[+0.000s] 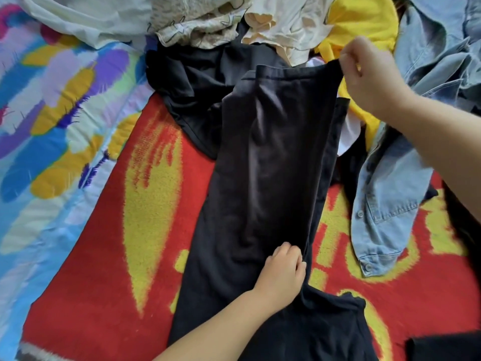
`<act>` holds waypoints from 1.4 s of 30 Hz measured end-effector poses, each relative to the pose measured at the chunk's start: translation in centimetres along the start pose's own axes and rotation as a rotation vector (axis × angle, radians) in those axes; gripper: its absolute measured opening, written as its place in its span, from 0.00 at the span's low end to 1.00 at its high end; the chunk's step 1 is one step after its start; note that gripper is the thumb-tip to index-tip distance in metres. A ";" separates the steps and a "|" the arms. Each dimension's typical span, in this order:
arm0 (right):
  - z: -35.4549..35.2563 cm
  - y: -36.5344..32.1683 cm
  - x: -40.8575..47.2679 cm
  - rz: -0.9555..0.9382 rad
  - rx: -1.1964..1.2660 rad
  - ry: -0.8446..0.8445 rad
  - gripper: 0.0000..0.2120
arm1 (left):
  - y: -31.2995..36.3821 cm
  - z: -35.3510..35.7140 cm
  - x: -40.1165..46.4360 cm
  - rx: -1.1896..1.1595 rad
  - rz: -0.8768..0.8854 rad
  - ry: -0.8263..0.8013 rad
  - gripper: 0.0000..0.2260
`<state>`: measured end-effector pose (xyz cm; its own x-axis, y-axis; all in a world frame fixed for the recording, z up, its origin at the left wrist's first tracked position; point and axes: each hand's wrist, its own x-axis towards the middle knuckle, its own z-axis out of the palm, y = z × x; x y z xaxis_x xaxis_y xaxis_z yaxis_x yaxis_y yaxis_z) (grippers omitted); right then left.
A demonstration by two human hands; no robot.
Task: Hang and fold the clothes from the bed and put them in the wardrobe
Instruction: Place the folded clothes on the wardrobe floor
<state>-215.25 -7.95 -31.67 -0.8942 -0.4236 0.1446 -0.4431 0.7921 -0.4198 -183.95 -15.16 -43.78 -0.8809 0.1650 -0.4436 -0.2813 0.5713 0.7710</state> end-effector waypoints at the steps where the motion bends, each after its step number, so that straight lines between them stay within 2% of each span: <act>1: 0.1 0.9 -0.4 0.043 -0.052 -0.019 0.12 | 0.1 0.1 0.0 0.030 0.012 -0.001 0.07; 5: 1.1 4.0 -0.8 0.339 -0.179 -0.119 0.09 | 0.5 0.7 0.2 0.117 0.065 0.040 0.07; 8: 2.9 4.5 -1.1 0.544 -0.070 -0.152 0.13 | 0.8 1.3 1.0 0.145 0.057 0.047 0.06; 11: 4.9 3.1 -2.8 0.544 0.062 -0.098 0.22 | 0.7 1.6 1.7 0.214 -0.007 -0.062 0.10; 13: 5.8 2.3 -5.0 0.477 0.063 -0.113 0.30 | 0.2 1.5 1.7 0.251 0.015 -0.188 0.18; 15: 6.2 1.7 -8.0 0.420 0.032 -0.110 0.32 | -0.7 1.0 1.0 0.202 0.069 -0.272 0.23; 17: 6.7 1.5 -12.1 0.358 0.023 -0.094 0.31 | -1.9 0.4 -0.4 0.137 0.104 -0.312 0.25; 19: 7.5 1.3 -17.4 0.362 0.096 -0.116 0.30 | -3.3 0.1 -2.1 0.171 0.110 -0.310 0.26; 22: 8.5 0.9 -26.8 0.517 0.227 -0.319 0.29 | -4.8 0.8 -4.9 0.430 0.125 -0.280 0.28; 24: 8.5 1.1 -33.0 0.579 0.152 -0.431 0.30 | -5.3 2.2 -7.0 0.653 0.134 -0.230 0.30; 26: 7.7 1.8 -38.1 0.663 0.064 -0.407 0.30 | -5.7 3.9 -8.9 0.769 0.144 -0.176 0.31; 28: 6.7 2.5 -41.7 0.859 0.107 -0.326 0.28 | -6.0 5.6 -9.9 0.811 0.153 -0.185 0.32; 30: 6.5 2.8 -44.3 1.026 0.150 -0.331 0.28 | -5.8 6.8 -9.4 0.823 0.125 -0.192 0.31; 33: 7.0 2.4 -46.2 1.037 0.157 -0.468 0.23 | -4.8 7.7 -7.2 0.844 0.065 -0.162 0.30; 35: 6.8 1.6 -46.3 0.974 0.249 -0.428 0.14 | -4.1 7.8 -6.3 0.866 0.039 -0.204 0.30; 37: 6.0 0.2 -45.9 0.897 0.370 -0.285 0.06 | -3.8 7.3 -6.2 0.825 0.030 -0.279 0.29; 39: 5.0 -2.5 -45.2 0.790 0.492 -0.153 0.08 | -3.6 5.8 -6.6 0.619 0.036 -0.319 0.25; 41: 4.6 -6.2 -44.4 0.650 0.560 -0.175 0.14 | -3.6 3.4 -7.5 0.223 -0.022 -0.233 0.21; 42: 5.0 -8.0 -44.0 0.579 0.574 -0.266 0.16 | -3.8 2.0 -8.2 0.039 -0.082 -0.143 0.19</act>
<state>-172.03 2.17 -39.11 -0.8933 -0.1664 -0.4174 0.2438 0.6009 -0.7612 -174.86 -17.11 -43.98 -0.7918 0.2277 -0.5667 -0.3321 0.6181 0.7125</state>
